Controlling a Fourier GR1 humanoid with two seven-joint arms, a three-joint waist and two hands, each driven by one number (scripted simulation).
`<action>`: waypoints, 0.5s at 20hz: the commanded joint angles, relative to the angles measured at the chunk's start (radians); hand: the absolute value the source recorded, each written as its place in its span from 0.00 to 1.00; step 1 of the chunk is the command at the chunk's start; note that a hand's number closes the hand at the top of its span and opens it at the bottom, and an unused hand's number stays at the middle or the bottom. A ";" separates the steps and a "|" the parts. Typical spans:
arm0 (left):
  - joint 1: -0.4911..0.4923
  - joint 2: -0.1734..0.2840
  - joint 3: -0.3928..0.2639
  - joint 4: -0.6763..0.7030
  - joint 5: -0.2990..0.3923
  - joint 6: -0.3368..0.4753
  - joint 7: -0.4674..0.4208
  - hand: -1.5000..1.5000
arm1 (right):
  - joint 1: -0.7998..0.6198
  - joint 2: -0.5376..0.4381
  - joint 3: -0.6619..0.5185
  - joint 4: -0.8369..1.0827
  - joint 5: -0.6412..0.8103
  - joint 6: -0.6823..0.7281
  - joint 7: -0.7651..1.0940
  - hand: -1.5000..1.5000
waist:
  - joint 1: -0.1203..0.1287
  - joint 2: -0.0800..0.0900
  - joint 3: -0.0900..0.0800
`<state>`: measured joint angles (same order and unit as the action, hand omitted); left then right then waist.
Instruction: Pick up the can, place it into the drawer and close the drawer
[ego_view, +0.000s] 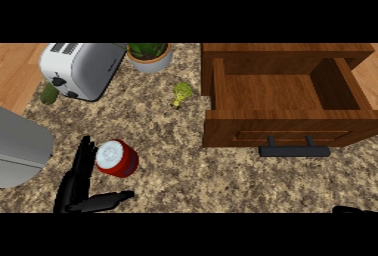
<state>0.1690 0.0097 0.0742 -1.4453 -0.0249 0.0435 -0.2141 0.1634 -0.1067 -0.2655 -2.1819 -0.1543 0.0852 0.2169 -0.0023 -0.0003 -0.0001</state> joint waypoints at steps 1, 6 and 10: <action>-0.023 0.008 0.025 0.104 -0.001 0.007 -0.074 0.00 | 0.067 0.043 0.032 -0.059 0.047 0.013 -0.011 0.00 | -0.001 0.000 0.000; -0.133 0.018 0.080 0.325 0.044 0.003 -0.167 0.00 | 0.001 0.011 -0.015 -0.073 0.009 0.000 0.065 0.00 | -0.001 0.000 0.000; -0.185 0.000 0.083 0.460 0.021 0.043 -0.256 0.00 | -0.054 0.000 -0.021 -0.063 0.020 -0.020 0.112 0.00 | 0.000 0.001 0.000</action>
<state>0.0279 0.0284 0.1468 -1.1109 0.0024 0.0607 -0.3876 0.1640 -0.0918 -0.2737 -2.2446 -0.1357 0.0890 0.2696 -0.0034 0.0000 -0.0002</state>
